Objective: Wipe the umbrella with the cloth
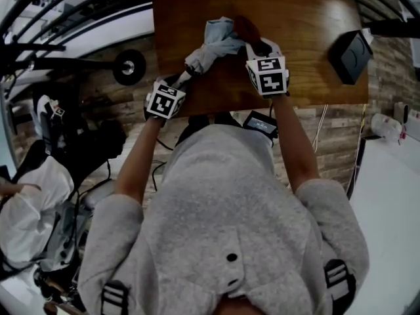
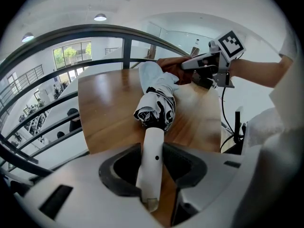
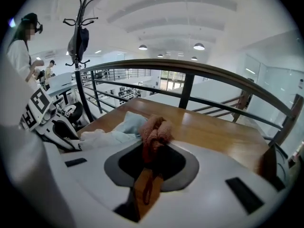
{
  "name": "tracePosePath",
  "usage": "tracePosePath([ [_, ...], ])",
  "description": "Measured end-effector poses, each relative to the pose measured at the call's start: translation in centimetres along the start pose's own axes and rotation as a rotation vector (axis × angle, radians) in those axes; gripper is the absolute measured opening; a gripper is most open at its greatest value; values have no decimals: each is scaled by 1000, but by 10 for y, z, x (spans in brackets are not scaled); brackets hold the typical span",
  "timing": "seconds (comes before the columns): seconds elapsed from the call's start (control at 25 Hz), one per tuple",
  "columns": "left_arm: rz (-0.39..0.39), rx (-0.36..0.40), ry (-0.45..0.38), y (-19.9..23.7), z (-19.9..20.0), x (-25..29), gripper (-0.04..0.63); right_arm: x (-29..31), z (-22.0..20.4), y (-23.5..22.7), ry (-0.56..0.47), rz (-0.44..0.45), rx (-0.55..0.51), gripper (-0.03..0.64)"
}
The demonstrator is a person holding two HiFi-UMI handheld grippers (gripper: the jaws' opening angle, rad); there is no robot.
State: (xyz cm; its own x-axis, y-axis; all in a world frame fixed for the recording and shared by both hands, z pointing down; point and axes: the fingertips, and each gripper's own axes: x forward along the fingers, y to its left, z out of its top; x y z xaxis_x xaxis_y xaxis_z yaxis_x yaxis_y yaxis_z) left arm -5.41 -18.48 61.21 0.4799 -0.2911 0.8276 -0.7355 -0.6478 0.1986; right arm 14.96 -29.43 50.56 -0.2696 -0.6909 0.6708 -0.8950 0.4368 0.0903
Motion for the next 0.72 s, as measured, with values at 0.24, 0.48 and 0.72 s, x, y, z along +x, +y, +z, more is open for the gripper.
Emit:
tracePosePath([
  [0.24,-1,-5,-8,-1,-1,1,153,9,-2,56,-4,103,-36,71],
  [0.48,-2,-9,-17,-2,0,1,155,10,-5,115,48,289,-46,71],
  [0.72,0,-16,-22,-1,-2,1,155,14,14,182,12,490,-29,71],
])
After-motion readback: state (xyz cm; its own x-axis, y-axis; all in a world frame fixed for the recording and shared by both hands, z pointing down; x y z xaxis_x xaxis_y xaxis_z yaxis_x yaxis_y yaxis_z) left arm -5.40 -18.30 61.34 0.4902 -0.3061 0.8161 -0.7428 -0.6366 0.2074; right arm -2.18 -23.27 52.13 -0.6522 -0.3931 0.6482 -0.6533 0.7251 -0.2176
